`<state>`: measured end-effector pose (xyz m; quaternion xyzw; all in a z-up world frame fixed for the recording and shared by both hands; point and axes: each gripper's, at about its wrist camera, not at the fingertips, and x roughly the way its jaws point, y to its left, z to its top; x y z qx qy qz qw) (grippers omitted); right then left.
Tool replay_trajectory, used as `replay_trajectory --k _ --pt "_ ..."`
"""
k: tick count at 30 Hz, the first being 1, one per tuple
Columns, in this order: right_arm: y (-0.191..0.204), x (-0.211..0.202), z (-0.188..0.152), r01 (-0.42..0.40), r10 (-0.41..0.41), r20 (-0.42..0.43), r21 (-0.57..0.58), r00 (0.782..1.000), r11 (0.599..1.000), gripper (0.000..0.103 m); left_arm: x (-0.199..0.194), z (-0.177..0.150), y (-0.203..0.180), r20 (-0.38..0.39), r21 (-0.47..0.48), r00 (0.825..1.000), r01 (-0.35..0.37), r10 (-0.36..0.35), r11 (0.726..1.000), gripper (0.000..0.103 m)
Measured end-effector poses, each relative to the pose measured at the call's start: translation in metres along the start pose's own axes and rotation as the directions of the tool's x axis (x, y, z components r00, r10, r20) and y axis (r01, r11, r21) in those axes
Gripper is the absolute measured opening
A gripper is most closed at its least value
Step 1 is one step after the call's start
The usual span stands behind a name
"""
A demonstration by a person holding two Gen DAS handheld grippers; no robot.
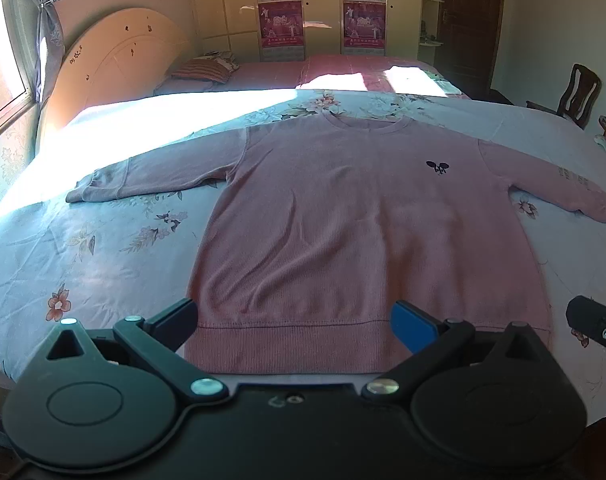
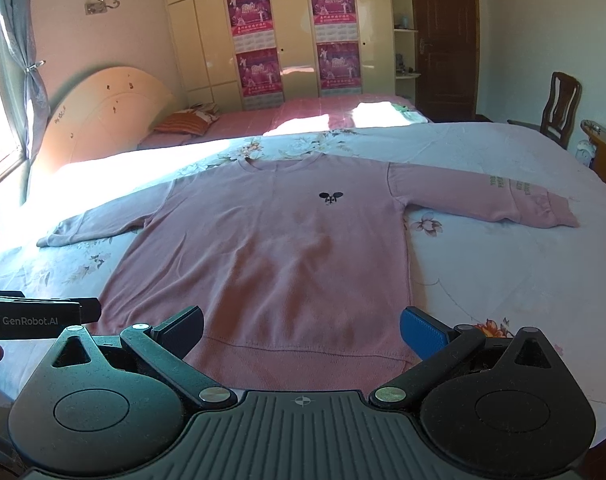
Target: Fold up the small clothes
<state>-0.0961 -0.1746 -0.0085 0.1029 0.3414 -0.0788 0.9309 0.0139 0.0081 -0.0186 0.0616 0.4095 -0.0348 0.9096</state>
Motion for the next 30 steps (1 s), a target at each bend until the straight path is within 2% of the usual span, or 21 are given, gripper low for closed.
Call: replay_trajectory --k 8,17,30 --pt "-0.004 0.024 0.017 0.059 -0.060 0.007 0.025 0.998 0.998 0.103 0.031 0.025 0.008 -0.002 0.027 1.000 0.014 -0.014 1.000 0.103" --pt "-0.006 0.065 0.041 0.140 -0.141 0.014 0.075 0.990 0.987 0.103 0.084 0.066 0.021 -0.004 0.078 0.999 0.044 -0.044 0.996 0.102" --pt "-0.008 0.116 0.079 0.269 -0.271 0.008 0.117 0.962 0.956 0.103 0.153 0.124 0.029 0.004 0.124 0.993 0.113 -0.114 0.986 0.102"
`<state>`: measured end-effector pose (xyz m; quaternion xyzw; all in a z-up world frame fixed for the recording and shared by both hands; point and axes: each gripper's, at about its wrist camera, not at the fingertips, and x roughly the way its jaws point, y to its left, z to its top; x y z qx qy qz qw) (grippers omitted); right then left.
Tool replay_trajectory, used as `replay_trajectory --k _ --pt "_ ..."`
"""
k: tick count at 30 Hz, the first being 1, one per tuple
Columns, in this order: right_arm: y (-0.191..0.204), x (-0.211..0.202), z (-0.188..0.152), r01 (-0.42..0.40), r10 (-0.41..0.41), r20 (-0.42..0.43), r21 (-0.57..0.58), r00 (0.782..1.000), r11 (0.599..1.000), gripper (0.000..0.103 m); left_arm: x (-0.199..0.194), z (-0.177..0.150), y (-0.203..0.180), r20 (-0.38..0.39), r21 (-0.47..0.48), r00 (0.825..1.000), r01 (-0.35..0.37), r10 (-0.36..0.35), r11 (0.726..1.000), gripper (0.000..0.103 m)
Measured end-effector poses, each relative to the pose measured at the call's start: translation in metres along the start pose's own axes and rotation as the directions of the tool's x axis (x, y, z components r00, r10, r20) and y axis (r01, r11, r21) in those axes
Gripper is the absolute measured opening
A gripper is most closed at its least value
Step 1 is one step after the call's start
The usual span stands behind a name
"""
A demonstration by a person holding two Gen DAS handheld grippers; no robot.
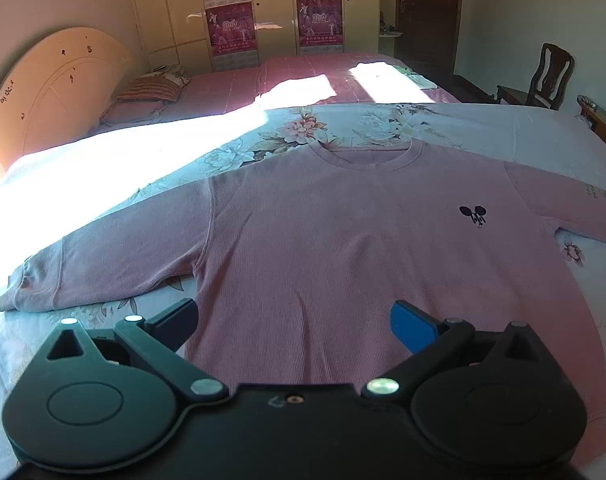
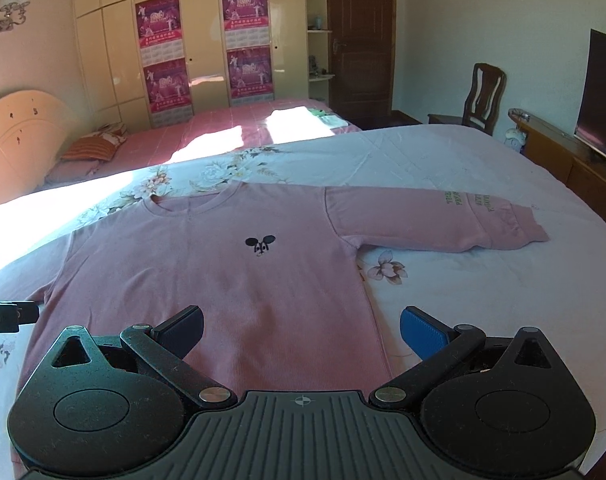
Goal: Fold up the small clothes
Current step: 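Move the right tool to the green-printed sleeve cuff and grasp it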
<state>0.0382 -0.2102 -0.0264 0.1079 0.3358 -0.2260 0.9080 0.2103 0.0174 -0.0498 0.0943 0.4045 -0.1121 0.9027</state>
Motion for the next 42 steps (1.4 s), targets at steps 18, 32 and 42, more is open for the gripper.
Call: replay_trajectory --k 18,32,42 --pt "-0.135 0.121 0.055 0.058 -0.055 -0.027 0.092 0.998 0.994 0.102 0.105 0.060 -0.090 -0.023 -0.042 0.996 0.089 -0.090 0.995 0.095" --pt "-0.289 0.193 0.063 0.245 -0.224 -0.106 0.254 0.969 0.936 0.098 0.177 0.078 -0.174 -0.093 -0.007 0.992 0.084 -0.084 0.996 0.080" --pt "-0.343 0.218 0.061 0.270 -0.221 -0.165 0.404 0.961 0.874 0.073 0.193 0.082 -0.182 -0.124 0.017 0.990 0.069 -0.067 0.997 0.065"
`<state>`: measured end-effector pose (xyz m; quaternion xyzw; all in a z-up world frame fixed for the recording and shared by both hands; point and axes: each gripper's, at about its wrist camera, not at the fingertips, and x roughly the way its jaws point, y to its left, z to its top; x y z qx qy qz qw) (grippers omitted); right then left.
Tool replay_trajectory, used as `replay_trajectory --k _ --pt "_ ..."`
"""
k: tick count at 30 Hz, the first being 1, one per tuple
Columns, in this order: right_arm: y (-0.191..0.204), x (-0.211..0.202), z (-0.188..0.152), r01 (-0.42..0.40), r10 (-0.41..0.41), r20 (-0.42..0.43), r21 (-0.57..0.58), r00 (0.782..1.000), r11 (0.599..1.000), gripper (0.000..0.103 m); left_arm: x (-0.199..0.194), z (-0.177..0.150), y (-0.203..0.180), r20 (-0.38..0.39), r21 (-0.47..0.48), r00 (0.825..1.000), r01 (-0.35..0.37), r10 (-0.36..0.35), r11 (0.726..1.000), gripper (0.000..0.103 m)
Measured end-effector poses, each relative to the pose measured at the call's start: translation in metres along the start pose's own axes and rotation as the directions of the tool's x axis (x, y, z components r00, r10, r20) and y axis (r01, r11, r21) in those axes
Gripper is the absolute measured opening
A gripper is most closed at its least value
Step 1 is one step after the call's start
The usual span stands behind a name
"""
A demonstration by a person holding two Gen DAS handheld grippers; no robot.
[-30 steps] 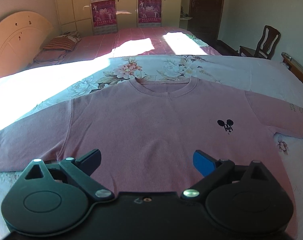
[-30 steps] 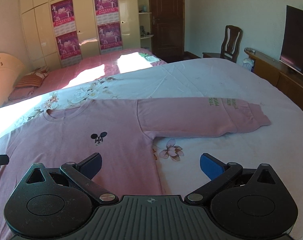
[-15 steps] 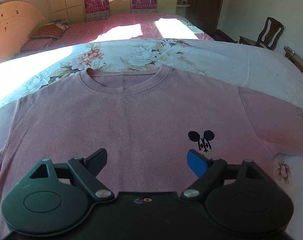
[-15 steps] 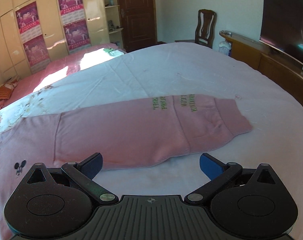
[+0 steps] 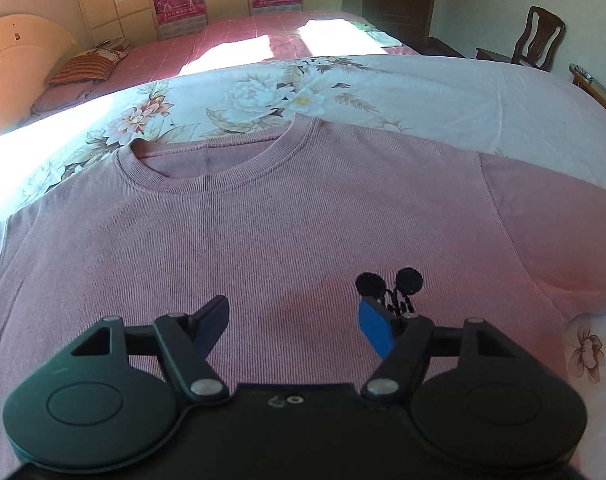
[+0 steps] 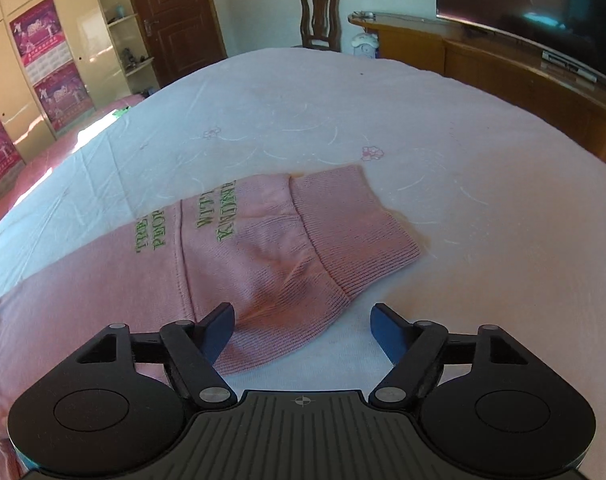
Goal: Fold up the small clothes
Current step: 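Move the right tool to the green-printed sleeve cuff and grasp it, then carry the cuff with the right tool across the sweatshirt body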
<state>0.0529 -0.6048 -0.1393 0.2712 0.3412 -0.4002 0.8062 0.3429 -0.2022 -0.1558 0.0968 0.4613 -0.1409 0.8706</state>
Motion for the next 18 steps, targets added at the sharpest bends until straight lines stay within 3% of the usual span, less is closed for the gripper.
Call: replay_trajectory --k 1,6,9,11,18 --pt "-0.001 -0.001 0.001 -0.004 0.004 0.008 0.009 1.000 1.000 0.069 0.002 0.001 0.002 -0.004 -0.007 1.000 0.002 -0.002 1.000 0.063" --pt "-0.003 -0.006 0.004 -0.036 0.034 0.035 0.050 0.999 0.998 0.030 0.004 0.001 0.007 -0.018 -0.009 1.000 0.000 0.000 1.000 0.053" --pt "-0.003 -0.008 0.004 -0.038 0.036 0.056 0.034 0.998 0.999 0.018 0.002 0.001 0.009 -0.009 0.010 1.000 -0.001 0.001 1.000 0.046" --pt "0.002 -0.010 0.004 -0.042 0.042 0.070 0.012 0.997 0.999 0.013 -0.001 0.001 0.013 -0.005 0.001 1.000 0.019 -0.019 1.000 0.042" --pt "0.055 -0.040 0.006 -0.147 0.168 0.146 -0.145 0.975 0.978 0.011 -0.012 0.004 0.028 0.015 -0.001 1.000 0.023 -0.023 1.000 0.041"
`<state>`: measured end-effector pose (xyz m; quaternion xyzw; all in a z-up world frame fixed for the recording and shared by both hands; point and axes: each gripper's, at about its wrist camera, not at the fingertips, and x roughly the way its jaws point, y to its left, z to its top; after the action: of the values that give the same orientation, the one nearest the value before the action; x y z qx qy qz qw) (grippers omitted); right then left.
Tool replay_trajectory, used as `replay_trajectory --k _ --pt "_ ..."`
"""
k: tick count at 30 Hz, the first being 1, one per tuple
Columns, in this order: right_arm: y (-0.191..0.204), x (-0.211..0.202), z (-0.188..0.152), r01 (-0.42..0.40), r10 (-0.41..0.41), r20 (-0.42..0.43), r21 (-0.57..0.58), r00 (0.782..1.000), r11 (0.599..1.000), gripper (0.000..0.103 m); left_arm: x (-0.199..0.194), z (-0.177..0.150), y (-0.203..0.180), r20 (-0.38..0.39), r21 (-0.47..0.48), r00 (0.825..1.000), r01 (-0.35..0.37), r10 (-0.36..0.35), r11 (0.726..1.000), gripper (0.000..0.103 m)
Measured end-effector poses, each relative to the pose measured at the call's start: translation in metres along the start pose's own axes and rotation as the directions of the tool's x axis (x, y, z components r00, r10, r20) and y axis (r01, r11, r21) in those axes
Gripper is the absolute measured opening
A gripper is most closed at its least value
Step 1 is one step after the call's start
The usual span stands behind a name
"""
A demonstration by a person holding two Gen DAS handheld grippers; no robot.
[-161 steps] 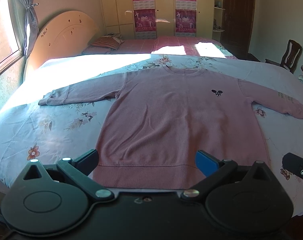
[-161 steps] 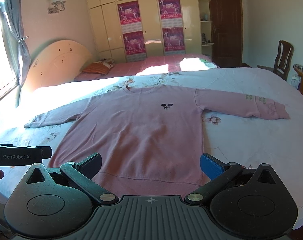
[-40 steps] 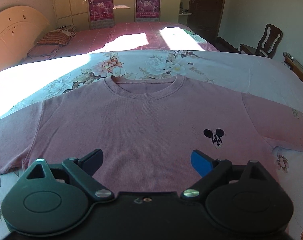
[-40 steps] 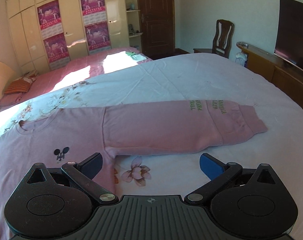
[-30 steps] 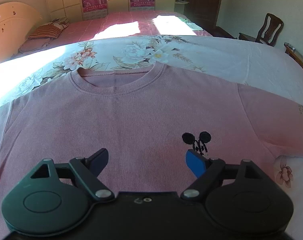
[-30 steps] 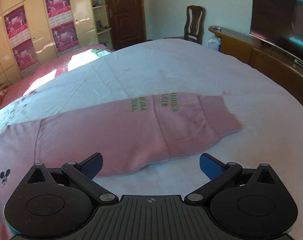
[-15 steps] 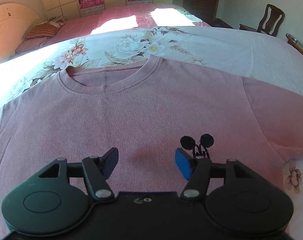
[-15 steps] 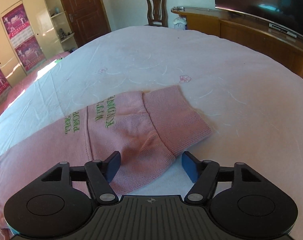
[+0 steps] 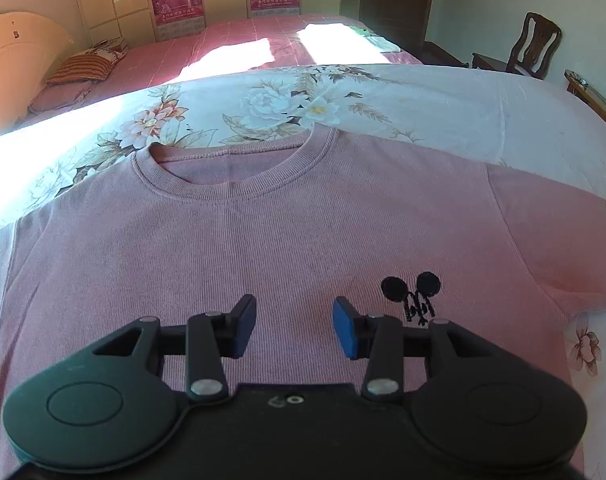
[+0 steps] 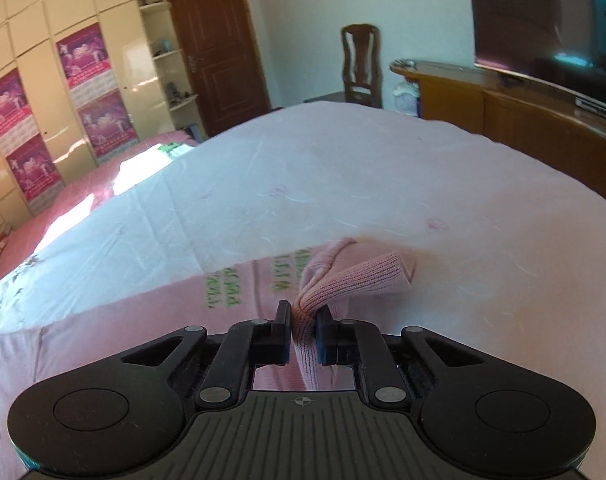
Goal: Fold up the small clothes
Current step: 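Carry the cuff with the right tool across the sweatshirt body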
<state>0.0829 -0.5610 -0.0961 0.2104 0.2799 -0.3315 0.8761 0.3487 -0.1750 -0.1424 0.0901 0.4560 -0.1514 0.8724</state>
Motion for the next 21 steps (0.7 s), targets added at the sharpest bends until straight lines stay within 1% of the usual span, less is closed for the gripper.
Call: replay_trajectory --k 3,6,9,10,11,13,16,18,19,20,21 --pt "0.047 -0.008 0.001 -0.088 0.090 0.020 -0.082 0.996 0.993 0.011 -0.008 0.002 0.015 0.012 -0.024 1.000 0.008 -0.007 1.000 0.041" --pt "0.106 -0.017 -0.007 -0.199 0.204 0.015 -0.164 0.979 0.966 0.011 -0.014 0.003 0.034 0.029 -0.046 1.000 0.008 -0.007 0.999 0.041" --pt "0.171 -0.026 -0.028 -0.313 0.318 -0.021 -0.246 0.948 0.917 0.011 -0.019 0.002 0.056 0.041 -0.072 0.999 0.003 0.000 0.997 0.041" --pt "0.195 -0.028 -0.038 -0.354 0.356 -0.040 -0.265 0.934 0.897 0.011 -0.020 0.001 0.067 0.045 -0.085 0.999 -0.001 0.005 0.996 0.042" --pt "0.213 -0.030 -0.046 -0.386 0.385 -0.059 -0.278 0.921 0.880 0.011 -0.022 0.000 0.075 0.047 -0.093 0.999 -0.008 0.012 0.996 0.045" --pt "0.256 -0.028 -0.073 -0.453 0.441 -0.113 -0.320 0.890 0.832 0.011 -0.025 -0.004 0.096 0.052 -0.119 0.998 -0.021 0.027 0.993 0.045" --pt "0.306 -0.017 -0.111 -0.531 0.479 -0.229 -0.348 0.848 0.773 0.012 -0.025 -0.011 0.120 0.039 -0.134 0.999 -0.023 0.028 0.991 0.045" --pt "0.328 -0.013 -0.135 -0.543 0.465 -0.282 -0.387 0.839 0.745 0.012 -0.025 -0.016 0.130 0.027 -0.140 1.000 -0.007 0.011 0.990 0.046" --pt "0.337 -0.011 -0.145 -0.552 0.458 -0.312 -0.395 0.832 0.735 0.015 -0.024 -0.019 0.135 0.022 -0.143 1.000 0.008 -0.005 0.990 0.048" --pt "0.340 -0.011 -0.152 -0.560 0.459 -0.326 -0.393 0.826 0.729 0.032 -0.024 -0.020 0.137 0.020 -0.145 1.000 0.017 -0.015 0.989 0.053" --pt "0.339 -0.014 -0.156 -0.568 0.467 -0.328 -0.391 0.821 0.724 0.061 -0.023 -0.023 0.137 0.019 -0.145 0.999 0.033 -0.030 0.989 0.059"
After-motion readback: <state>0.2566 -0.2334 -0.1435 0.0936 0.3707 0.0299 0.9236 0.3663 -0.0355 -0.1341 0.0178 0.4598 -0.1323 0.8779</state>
